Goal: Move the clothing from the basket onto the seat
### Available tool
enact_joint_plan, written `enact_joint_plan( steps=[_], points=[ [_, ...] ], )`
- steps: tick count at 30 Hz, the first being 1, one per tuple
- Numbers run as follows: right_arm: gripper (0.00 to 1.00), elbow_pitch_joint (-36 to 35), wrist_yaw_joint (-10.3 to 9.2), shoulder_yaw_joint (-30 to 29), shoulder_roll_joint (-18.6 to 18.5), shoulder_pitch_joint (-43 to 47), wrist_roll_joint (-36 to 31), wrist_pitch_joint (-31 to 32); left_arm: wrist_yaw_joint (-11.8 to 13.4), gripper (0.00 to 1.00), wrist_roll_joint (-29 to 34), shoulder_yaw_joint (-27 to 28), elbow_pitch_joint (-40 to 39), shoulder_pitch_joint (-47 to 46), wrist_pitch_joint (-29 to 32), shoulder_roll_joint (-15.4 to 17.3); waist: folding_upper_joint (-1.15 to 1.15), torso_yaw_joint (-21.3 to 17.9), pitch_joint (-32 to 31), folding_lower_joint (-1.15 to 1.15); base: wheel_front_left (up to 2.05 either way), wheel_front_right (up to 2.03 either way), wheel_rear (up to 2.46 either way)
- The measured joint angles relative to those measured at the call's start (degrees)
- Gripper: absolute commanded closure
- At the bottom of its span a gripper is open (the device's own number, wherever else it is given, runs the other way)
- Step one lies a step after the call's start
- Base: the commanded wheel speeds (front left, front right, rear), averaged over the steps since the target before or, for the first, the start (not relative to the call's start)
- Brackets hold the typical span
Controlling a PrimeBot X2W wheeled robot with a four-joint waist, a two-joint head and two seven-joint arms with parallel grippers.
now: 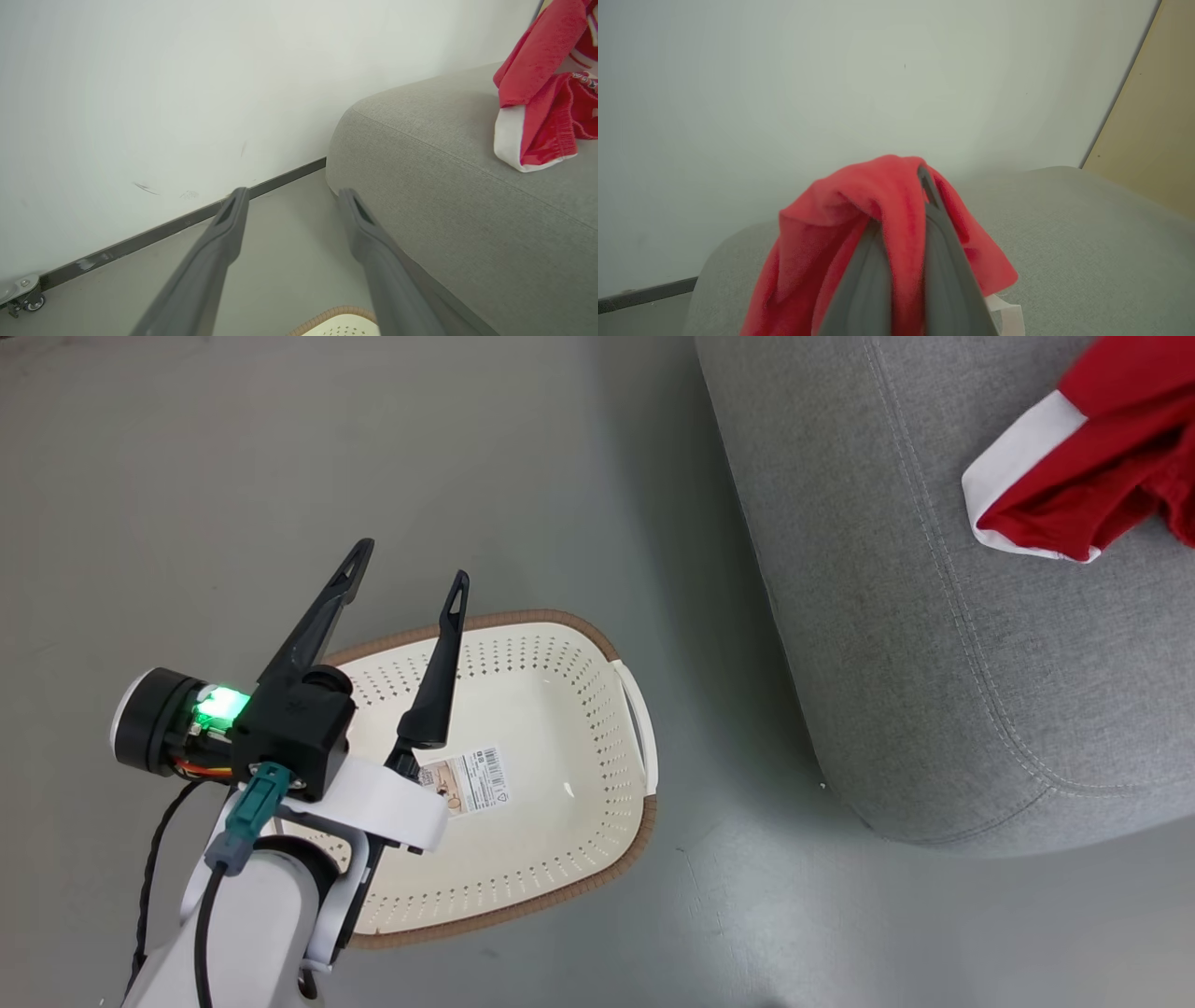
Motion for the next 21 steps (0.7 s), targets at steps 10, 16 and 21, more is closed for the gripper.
enact_joint_plan(
  steps=[10, 16, 21],
  points=[
    [1.0, 6.8, 0.0, 1.4, 0.7, 3.2, 0.6, 0.9, 0.1, 0.0, 0.0, 0.5, 0.1, -0.1, -0.3, -0.1, 0.0, -1.4, 1.5, 0.0, 0.0, 0.0, 0.0],
    [1.0, 8.6, 0.0, 3.5, 0.5, 3.3, 0.9, 1.6, 0.1, 0.0, -0.4, 0.6, 0.7, -0.4, -1.3, -0.7, 0.0, -2.2, 1.6, 0.0, 0.0, 0.0, 0.0],
    [0.59, 9.5, 0.0, 6.2, 0.7, 3.4, 0.8, 2.2, 0.1, 0.0, -1.6, 0.7, 1.6, -1.2, -2.6, -2.0, 0.0, -2.7, 1.2, 0.0, 0.0, 0.0, 0.0]
  ],
)
